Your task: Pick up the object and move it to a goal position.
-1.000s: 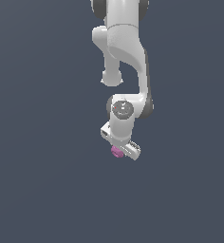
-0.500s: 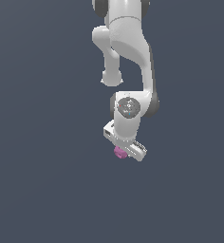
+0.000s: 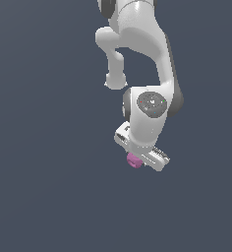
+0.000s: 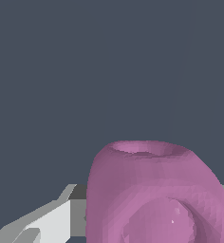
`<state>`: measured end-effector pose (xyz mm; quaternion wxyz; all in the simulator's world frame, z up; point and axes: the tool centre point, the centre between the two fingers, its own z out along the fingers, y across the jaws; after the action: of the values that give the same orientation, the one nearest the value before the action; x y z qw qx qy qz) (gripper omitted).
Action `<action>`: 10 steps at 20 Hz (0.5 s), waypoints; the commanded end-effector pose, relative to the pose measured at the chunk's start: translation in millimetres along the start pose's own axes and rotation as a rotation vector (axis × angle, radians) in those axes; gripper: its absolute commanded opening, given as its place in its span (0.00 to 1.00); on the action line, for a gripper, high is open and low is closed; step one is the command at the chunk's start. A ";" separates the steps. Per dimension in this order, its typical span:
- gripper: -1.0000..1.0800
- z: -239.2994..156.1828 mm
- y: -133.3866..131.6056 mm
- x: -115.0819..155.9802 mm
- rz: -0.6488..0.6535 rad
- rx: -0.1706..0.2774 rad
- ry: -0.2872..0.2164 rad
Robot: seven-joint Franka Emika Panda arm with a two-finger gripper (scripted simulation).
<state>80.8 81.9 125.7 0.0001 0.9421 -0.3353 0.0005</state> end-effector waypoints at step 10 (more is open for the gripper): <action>0.00 -42.3 -36.3 7.3 0.000 0.000 -0.001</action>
<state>107.0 103.8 164.9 0.0000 0.9421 -0.3353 0.0004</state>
